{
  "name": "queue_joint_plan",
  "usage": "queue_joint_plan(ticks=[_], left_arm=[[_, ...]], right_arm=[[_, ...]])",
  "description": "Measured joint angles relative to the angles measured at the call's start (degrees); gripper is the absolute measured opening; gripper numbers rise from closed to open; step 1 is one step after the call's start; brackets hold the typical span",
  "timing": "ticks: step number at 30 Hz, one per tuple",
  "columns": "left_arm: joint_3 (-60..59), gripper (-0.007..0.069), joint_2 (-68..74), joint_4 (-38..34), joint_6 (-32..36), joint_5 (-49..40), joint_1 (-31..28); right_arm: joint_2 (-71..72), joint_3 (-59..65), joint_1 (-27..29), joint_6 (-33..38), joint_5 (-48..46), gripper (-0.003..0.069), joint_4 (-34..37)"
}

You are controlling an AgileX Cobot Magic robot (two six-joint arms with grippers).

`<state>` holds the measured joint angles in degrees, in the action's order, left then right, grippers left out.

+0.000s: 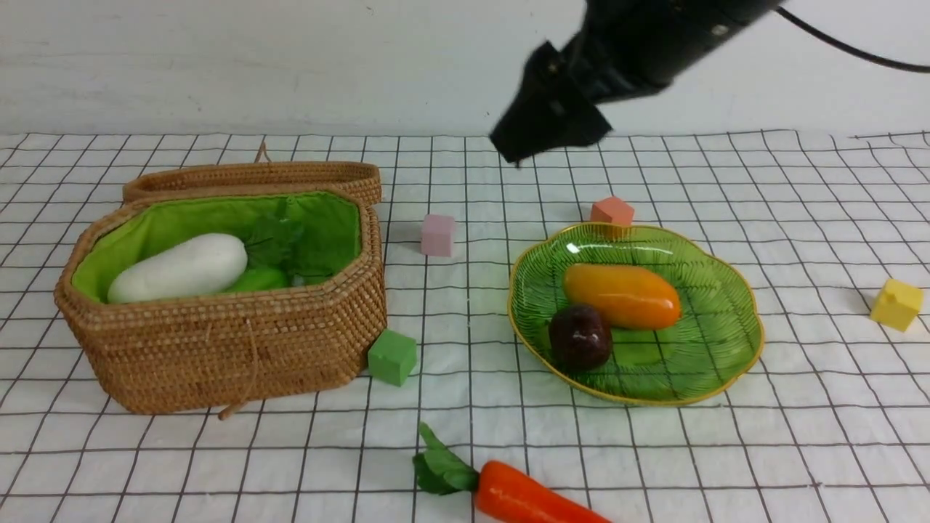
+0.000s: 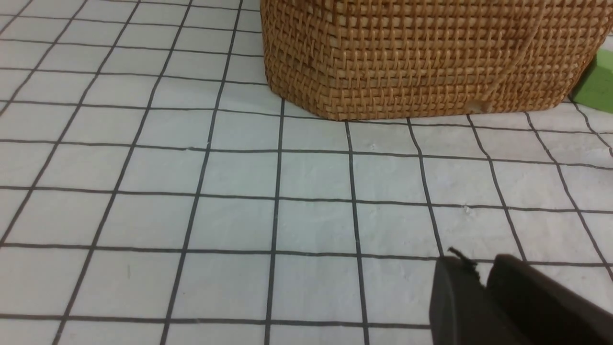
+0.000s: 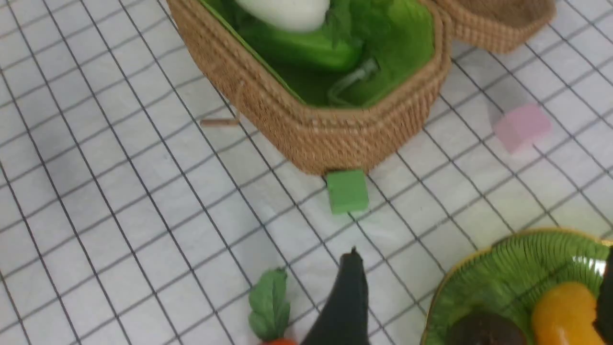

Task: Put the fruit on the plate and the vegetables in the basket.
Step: Use the right arm to grab a carrot and put it into the left basket

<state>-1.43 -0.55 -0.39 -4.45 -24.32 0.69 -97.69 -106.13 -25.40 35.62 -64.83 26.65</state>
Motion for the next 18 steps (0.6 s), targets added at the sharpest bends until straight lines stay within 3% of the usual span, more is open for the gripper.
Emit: queue_joint_plan(ticks=[6,9,14,18], left_arm=[[0.0,0.0097,0.0,0.0,0.0,0.0,0.0],[0.0,0.0101,0.0,0.0,0.0,0.0,0.0],[0.0,0.0108,0.0,0.0,0.0,0.0,0.0],[0.0,0.0113,0.0,0.0,0.0,0.0,0.0]], right_arm=[[6.3,21.5,-2.2,1.3,3.4,0.0639,-0.2],[3.9,31.9,-7.2,1.4,9.7,0.0633,-3.2],[-3.6,36.2,-12.3,1.4,16.4,0.0618,-8.6],[-8.8,36.2,-13.1,1.4,18.7,0.0588,-9.9]])
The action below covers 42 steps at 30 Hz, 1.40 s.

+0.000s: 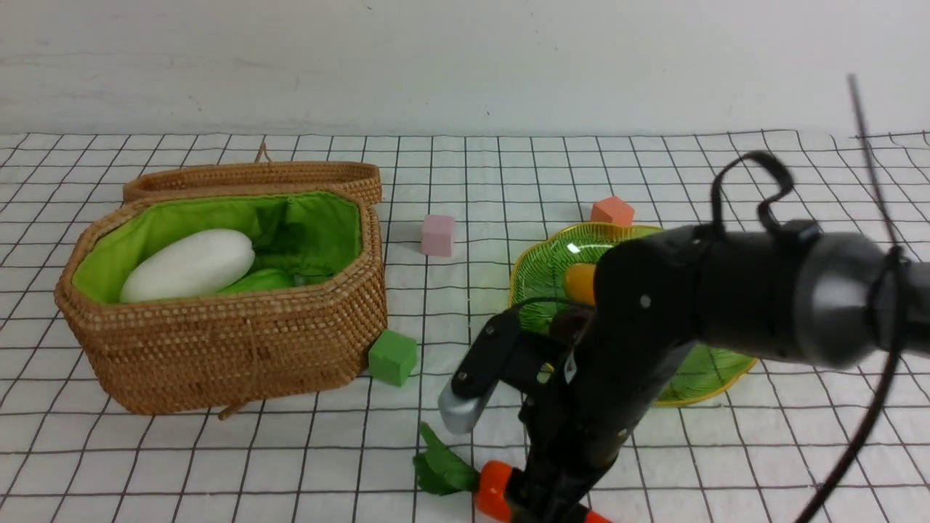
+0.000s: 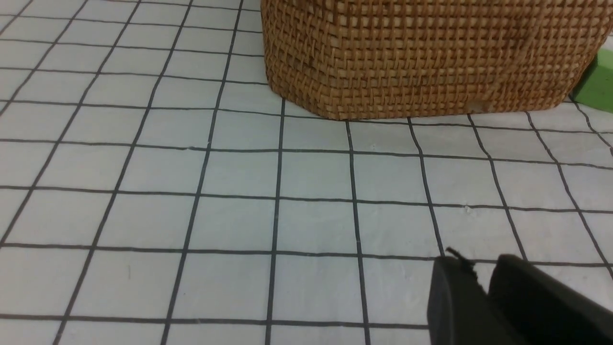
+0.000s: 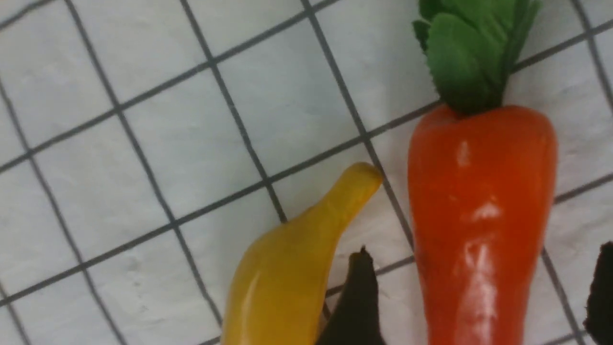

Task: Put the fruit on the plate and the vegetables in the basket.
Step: Use the right arm to grab a carrot and put it into the left basket

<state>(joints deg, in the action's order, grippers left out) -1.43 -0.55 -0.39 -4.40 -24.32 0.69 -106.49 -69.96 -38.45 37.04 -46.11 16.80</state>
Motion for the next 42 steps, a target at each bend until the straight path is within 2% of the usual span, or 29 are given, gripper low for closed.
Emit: queue_joint_plan(ticks=[2,5,6,7,8,13,16,18,19,20,21,22,23,26,28,36,37,42], left_arm=[[0.0,0.0113,0.0,0.0,0.0,0.1,0.0],[0.0,0.0113,0.0,0.0,0.0,0.1,0.0],[0.0,0.0113,0.0,0.0,0.0,0.1,0.0],[0.0,0.0113,0.0,0.0,0.0,0.1,0.0],[0.0,0.0113,0.0,0.0,0.0,0.1,0.0],[0.0,0.0117,0.0,0.0,0.0,0.1,0.0],[0.0,0.0124,0.0,0.0,0.0,0.1,0.0],[0.0,0.0125,0.0,0.0,0.0,0.1,0.0],[0.0,0.0124,0.0,0.0,0.0,0.1,0.0],[0.0,0.0127,0.0,0.0,0.0,0.1,0.0],[0.0,0.0127,0.0,0.0,0.0,0.1,0.0],[0.0,0.0128,0.0,0.0,0.0,0.1,0.0],[0.0,0.0128,0.0,0.0,0.0,0.1,0.0],[0.0,0.0132,0.0,0.0,0.0,0.1,0.0],[-0.1,0.0133,0.0,0.0,0.0,0.2,0.0],[-0.1,0.0136,0.0,0.0,0.0,0.2,0.0],[-0.1,0.0138,0.0,0.0,0.0,0.2,0.0],[-0.1,0.0145,0.0,0.0,0.0,0.2,0.0]], right_arm=[[-1.5,0.0,0.0,0.0,0.7,0.0568,-0.5],[-3.5,-0.2,0.0,0.0,1.5,0.0452,-2.1],[-3.5,-0.2,0.0,0.0,1.5,0.0441,-2.1],[-3.5,-0.2,0.0,0.0,1.4,0.0353,-2.3],[-3.5,-0.8,0.1,0.0,0.8,0.0330,-2.5],[-1.7,-6.5,1.9,-2.5,-1.6,0.0341,-3.2],[1.1,-13.4,6.1,-7.6,-2.8,0.0341,-3.2],[2.4,-19.0,11.5,-15.5,-2.6,0.0341,-3.1],[2.6,-19.4,12.0,-16.4,-2.5,0.0341,-3.1],[2.8,-21.5,15.8,-23.8,-1.6,0.0341,-3.1],[2.9,-21.9,17.5,-24.7,-1.5,0.0341,-3.1],[2.8,-22.5,21.8,-31.1,0.1,0.0341,-3.5],[2.8,-22.5,22.3,-31.1,0.2,0.0341,-3.6],[0.4,-22.5,29.5,-33.3,0.0,0.0341,-4.9],[-2.2,-22.5,31.6,-33.6,-0.2,0.0341,-4.8],[-7.3,-22.4,33.2,-34.1,1.8,0.0350,-2.1],[-7.3,-22.4,33.2,-34.1,1.8,0.0364,-2.0],[-7.1,-22.4,33.2,-33.5,-0.2,0.0549,-2.0]])
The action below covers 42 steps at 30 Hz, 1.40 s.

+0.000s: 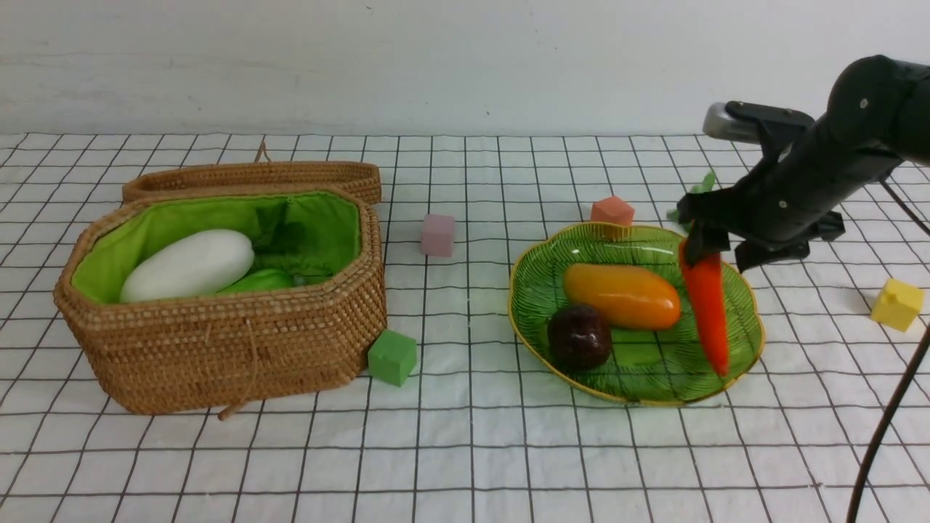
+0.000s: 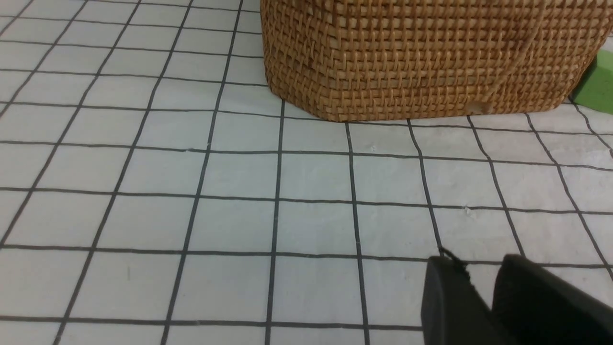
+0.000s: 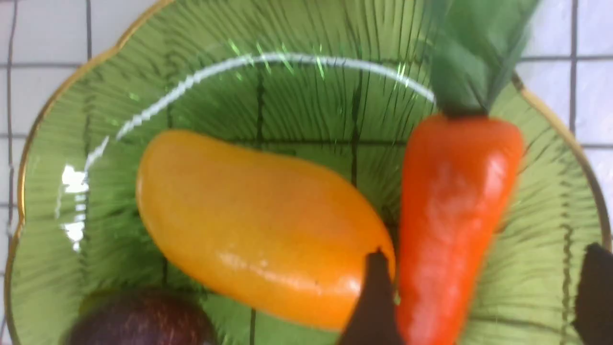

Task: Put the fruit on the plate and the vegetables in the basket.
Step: Use the right arm to grab a carrot and put it into the left basket, then use the right arm to grab a banana and put it into the left basket

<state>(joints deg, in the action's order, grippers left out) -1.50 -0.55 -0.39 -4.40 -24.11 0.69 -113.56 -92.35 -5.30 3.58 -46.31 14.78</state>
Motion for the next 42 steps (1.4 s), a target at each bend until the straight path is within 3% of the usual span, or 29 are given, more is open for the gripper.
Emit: queue_joint_plan(ticks=[4,8,10,13,16,17,23,26,32,34,37,38,42], left_arm=[[0.0,0.0148,0.0,0.0,0.0,0.0,0.0],[0.0,0.0150,0.0,0.0,0.0,0.0,0.0],[0.0,0.0151,0.0,0.0,0.0,0.0,0.0],[0.0,0.0153,0.0,0.0,0.0,0.0,0.0],[0.0,0.0156,0.0,0.1,0.0,0.0,0.0],[0.0,0.0159,0.0,0.1,0.0,0.0,0.0],[0.0,0.0165,0.0,0.4,0.0,0.0,0.0],[0.0,0.0166,0.0,0.4,0.0,0.0,0.0],[0.0,0.0172,0.0,0.4,0.0,0.0,0.0],[0.0,0.0176,0.0,0.4,0.0,0.0,0.0],[0.0,0.0179,0.0,0.4,0.0,0.0,0.0],[0.0,0.0179,0.0,0.4,0.0,0.0,0.0],[0.0,0.0181,0.0,0.4,0.0,0.0,0.0]], right_arm=[[3.2,0.0,0.0,2.2,-2.9,0.0645,0.4],[9.2,0.0,-0.9,8.5,-7.8,0.0654,4.6],[12.6,0.0,-3.4,15.6,-12.1,0.0645,8.7],[16.8,3.0,-11.8,28.0,-19.2,0.0616,14.1],[18.5,7.6,-18.2,34.2,-22.3,0.0602,14.1],[19.5,12.3,-22.8,36.7,-23.2,0.0595,12.0],[21.1,24.7,-32.9,38.0,-19.1,0.0592,5.0],[20.4,32.1,-38.2,38.0,-10.9,0.0592,0.8],[15.5,37.7,-39.9,38.1,-0.3,0.0582,-1.1],[12.7,37.2,-39.9,38.0,0.9,0.0542,-1.7],[11.2,34.6,-39.8,38.0,-0.9,0.0401,-2.7],[10.7,33.5,-39.8,38.0,-1.8,0.0318,-2.5],[9.9,24.8,-39.8,38.1,-7.1,0.0325,0.6]])
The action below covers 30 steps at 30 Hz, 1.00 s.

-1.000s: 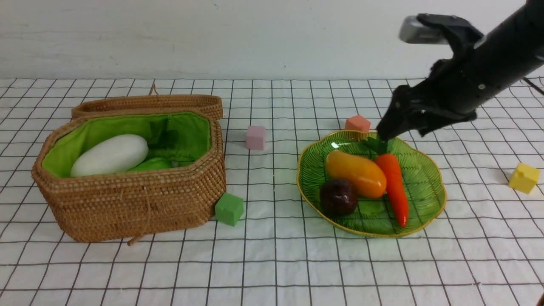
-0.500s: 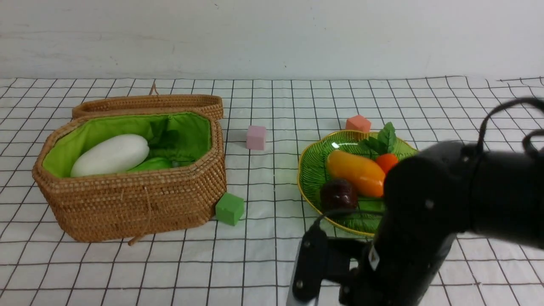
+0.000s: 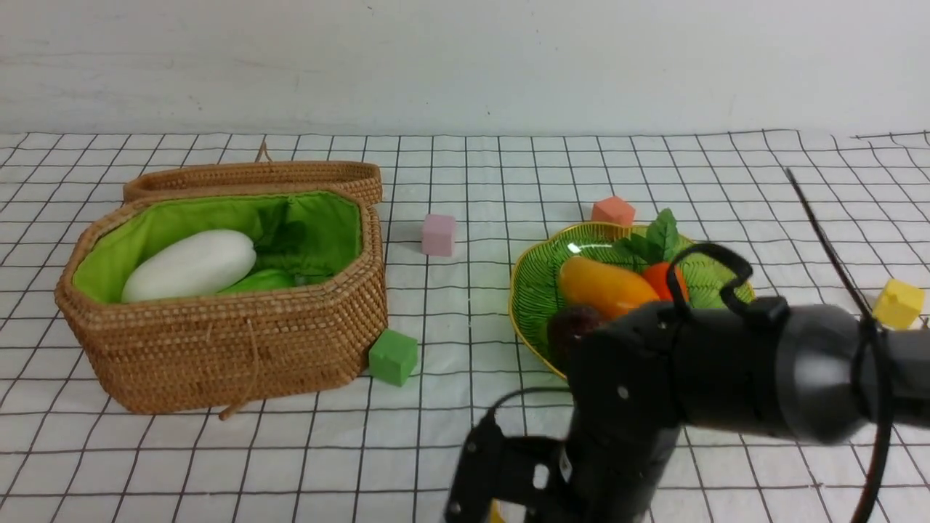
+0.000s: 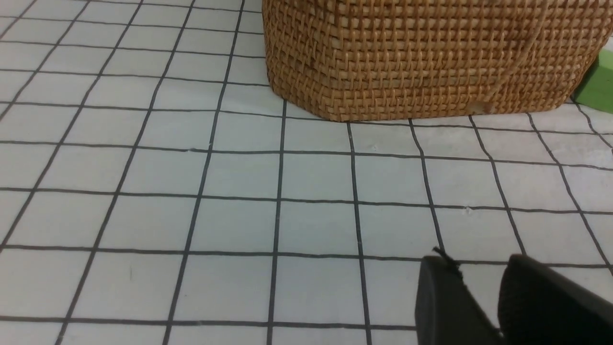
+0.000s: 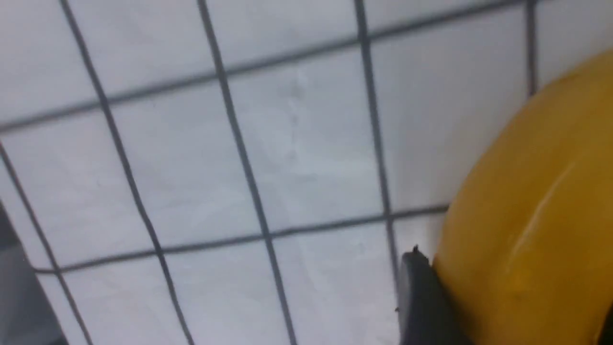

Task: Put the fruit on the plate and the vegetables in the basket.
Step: Use the right arm to grab a banana and put it into the left basket

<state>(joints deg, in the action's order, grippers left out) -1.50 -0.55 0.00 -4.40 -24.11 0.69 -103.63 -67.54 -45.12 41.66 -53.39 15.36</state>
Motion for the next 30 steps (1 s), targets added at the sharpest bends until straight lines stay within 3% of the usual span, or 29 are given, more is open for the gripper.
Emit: queue_joint_plan(ticks=[7,14,21,26,27,29,30], left_arm=[[0.0,0.0187,0.0,0.0,0.0,0.0,0.0],[0.0,0.0197,0.0,0.0,0.0,0.0,0.0],[0.0,0.0201,0.0,0.0,0.0,0.0,0.0],[0.0,0.0206,0.0,0.0,0.0,0.0,0.0],[0.0,0.0206,0.0,0.0,0.0,0.0,0.0],[0.0,0.0207,0.0,0.0,0.0,0.0,0.0],[0.0,0.0207,0.0,0.0,0.0,0.0,0.0]], right_arm=[[-3.8,-29.5,0.0,3.1,-0.6,0.0325,7.1],[-21.8,-60.1,0.3,6.9,13.6,0.0325,17.8],[-33.9,-66.7,1.1,8.8,25.7,0.0325,20.1],[-35.0,-66.8,1.3,8.9,26.1,0.0337,20.2],[-34.9,-67.0,1.4,8.9,25.7,0.0352,20.2],[-34.1,-67.2,1.4,8.9,23.5,0.0496,20.2],[-34.1,-67.2,1.4,8.9,23.2,0.0510,20.1]])
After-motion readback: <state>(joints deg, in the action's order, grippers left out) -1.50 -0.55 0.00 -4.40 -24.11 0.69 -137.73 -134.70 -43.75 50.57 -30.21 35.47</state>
